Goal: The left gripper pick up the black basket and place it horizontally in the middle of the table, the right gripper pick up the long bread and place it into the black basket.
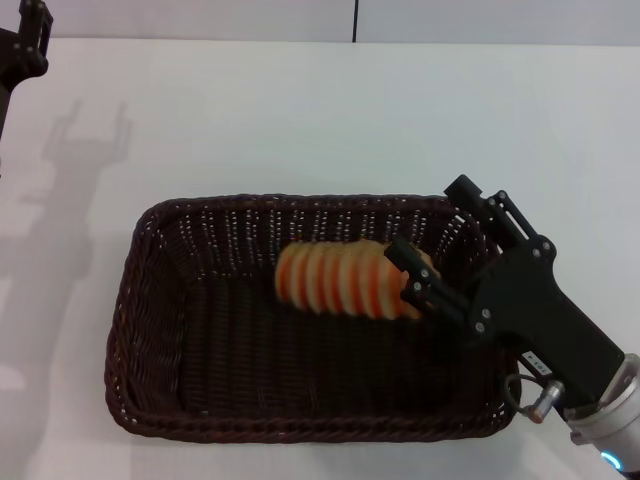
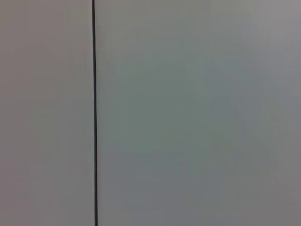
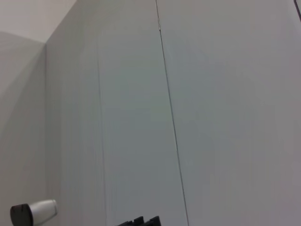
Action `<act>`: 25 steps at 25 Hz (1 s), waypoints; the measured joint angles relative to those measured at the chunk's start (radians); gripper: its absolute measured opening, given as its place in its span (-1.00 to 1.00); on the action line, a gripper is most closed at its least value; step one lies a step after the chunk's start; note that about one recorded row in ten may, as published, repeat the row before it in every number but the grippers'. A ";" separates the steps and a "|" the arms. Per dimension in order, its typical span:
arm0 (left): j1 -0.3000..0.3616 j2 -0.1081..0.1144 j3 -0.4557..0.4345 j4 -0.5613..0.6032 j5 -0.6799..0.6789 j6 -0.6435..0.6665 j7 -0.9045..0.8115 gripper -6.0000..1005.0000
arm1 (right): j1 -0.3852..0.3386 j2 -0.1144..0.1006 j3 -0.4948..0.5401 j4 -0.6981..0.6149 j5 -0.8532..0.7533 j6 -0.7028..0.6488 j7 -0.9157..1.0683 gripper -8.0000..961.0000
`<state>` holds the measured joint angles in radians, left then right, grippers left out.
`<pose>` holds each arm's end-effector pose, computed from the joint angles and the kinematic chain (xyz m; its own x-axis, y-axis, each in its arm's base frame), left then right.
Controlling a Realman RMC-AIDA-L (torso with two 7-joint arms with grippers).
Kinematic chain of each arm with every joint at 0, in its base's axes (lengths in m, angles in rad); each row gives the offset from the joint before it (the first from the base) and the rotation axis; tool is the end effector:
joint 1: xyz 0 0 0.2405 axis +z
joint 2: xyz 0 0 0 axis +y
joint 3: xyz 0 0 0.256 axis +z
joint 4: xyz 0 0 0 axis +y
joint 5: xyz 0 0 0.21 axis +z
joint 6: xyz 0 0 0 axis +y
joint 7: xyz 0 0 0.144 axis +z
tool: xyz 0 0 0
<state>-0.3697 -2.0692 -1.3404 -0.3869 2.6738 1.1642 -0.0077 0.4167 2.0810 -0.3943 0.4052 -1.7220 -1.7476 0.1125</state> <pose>-0.3013 0.3507 0.0301 0.7292 -0.2611 0.6326 0.6481 -0.0336 -0.7608 0.2329 0.2057 -0.0847 0.4577 0.1450 -0.8772 -0.5168 -0.7594 -0.3952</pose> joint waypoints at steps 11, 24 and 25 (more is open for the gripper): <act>0.056 0.004 -0.019 0.025 -0.007 0.001 0.000 0.18 | -0.287 -0.001 0.323 -0.126 0.312 -0.201 0.000 0.76; 0.094 -0.001 -0.094 0.119 -0.010 -0.007 -0.012 0.18 | -0.402 0.006 0.409 -0.125 0.751 -0.176 -0.004 0.76; 0.097 -0.002 -0.091 0.126 -0.010 -0.009 -0.012 0.18 | -0.402 0.007 0.408 -0.125 0.751 -0.176 -0.005 0.76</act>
<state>-0.2729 -2.0709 -1.4319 -0.2608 2.6639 1.1552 -0.0201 0.0142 2.0879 0.0141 0.2800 -0.9706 -1.9236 0.1073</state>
